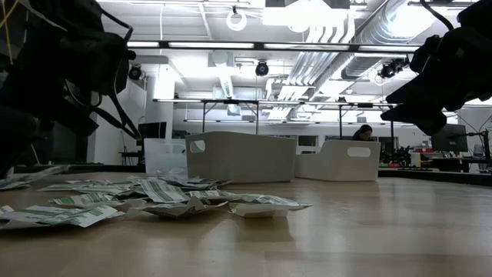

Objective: Pick & Place First Aid Supplies
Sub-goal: Put the towelette pack into the black bin

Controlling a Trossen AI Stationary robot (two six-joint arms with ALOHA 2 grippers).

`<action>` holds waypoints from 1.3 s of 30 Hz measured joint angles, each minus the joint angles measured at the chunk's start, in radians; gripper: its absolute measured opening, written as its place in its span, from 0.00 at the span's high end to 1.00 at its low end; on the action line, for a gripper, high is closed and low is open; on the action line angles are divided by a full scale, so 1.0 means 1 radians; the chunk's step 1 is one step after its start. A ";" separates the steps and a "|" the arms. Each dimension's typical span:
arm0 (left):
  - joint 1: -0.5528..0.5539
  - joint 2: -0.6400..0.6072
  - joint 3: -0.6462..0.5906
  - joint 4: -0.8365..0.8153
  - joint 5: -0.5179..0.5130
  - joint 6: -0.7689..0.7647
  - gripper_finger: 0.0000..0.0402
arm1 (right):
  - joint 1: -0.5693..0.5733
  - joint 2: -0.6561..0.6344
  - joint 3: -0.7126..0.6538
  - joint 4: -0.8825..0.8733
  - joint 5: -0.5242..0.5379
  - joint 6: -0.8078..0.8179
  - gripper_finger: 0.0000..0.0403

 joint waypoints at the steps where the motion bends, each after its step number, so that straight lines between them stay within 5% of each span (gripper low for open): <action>1: 0.000 0.000 0.000 0.001 0.003 0.000 0.43 | 0.000 0.000 0.000 0.000 0.000 0.000 0.48; 15: -0.002 0.003 -0.005 -0.010 0.093 0.000 0.72 | 0.000 0.000 0.000 0.000 0.000 0.000 0.48; 39: -0.002 0.004 0.116 -0.122 0.090 0.061 0.93 | 0.000 0.000 0.000 0.000 0.000 0.000 0.48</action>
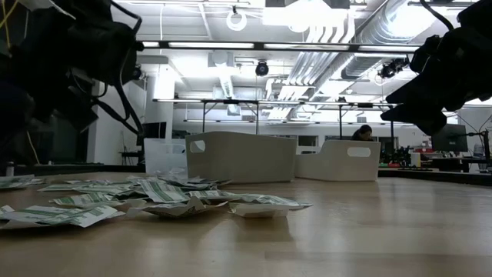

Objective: Pick & Place First Aid Supplies
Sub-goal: Put the towelette pack into the black bin

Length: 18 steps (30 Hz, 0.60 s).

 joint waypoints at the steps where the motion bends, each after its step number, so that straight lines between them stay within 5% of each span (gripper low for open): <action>1: 0.000 0.000 0.004 -0.006 0.000 0.004 0.95 | 0.000 0.000 0.000 0.000 0.000 0.000 0.48; 11: 0.000 0.000 0.153 -0.206 -0.050 0.052 0.99 | 0.000 0.000 0.000 0.000 0.000 0.000 0.48; 18: 0.001 -0.001 0.388 -0.330 -0.298 0.160 0.99 | 0.000 0.000 0.000 0.000 0.000 0.000 0.48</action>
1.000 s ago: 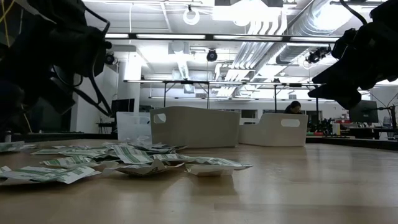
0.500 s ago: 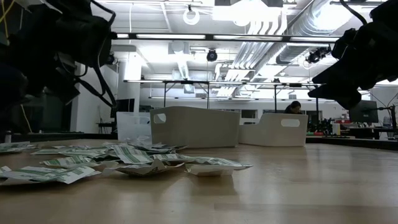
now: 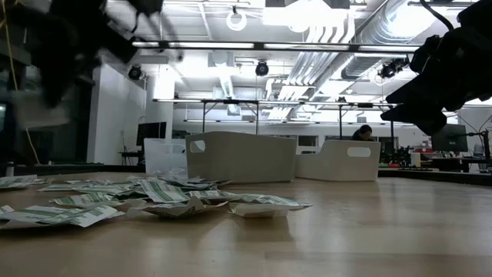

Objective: Pick & Place First Aid Supplies
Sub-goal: Put the towelette pack into the black bin

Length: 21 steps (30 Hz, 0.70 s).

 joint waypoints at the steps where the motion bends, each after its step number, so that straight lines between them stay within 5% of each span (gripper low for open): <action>1: 0.000 0.000 0.030 0.003 -0.057 0.039 0.99 | 0.000 0.000 0.000 0.000 0.000 0.000 0.48; 6: 0.005 0.000 0.124 0.046 -0.364 0.295 0.99 | 0.000 0.000 0.000 0.000 0.000 0.000 0.48; 11: 0.040 -0.001 0.141 0.269 -0.561 0.779 0.99 | 0.000 0.000 0.000 0.000 0.000 0.000 0.48; 17: 0.163 0.000 0.141 0.644 -0.582 1.336 0.99 | 0.000 0.000 0.000 0.000 0.000 0.000 0.48; 21: 0.291 0.000 0.141 0.839 -0.482 1.591 0.99 | 0.000 0.000 0.000 0.000 0.000 0.000 0.48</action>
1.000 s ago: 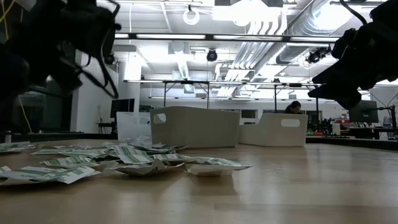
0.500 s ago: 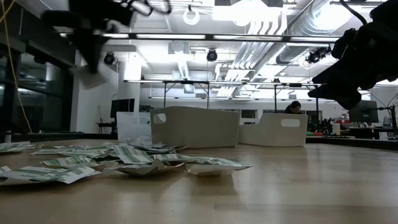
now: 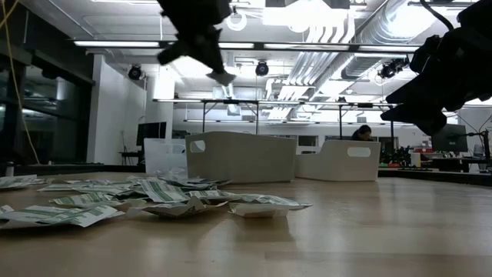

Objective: Pick & Place First Aid Supplies
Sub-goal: Put the towelette pack into the black bin

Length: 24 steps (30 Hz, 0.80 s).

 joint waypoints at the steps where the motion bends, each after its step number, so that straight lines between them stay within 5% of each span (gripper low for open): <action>1: 0.036 0.000 0.000 0.036 0.037 0.043 0.99 | 0.000 0.000 0.000 0.000 0.000 0.000 0.48; 14: 0.405 0.123 -0.001 0.305 0.460 0.333 0.99 | 0.000 0.000 0.000 0.001 0.000 0.000 0.48; 24: 0.511 0.241 -0.001 0.362 0.590 0.414 0.99 | 0.000 0.000 0.000 0.000 0.000 0.000 0.48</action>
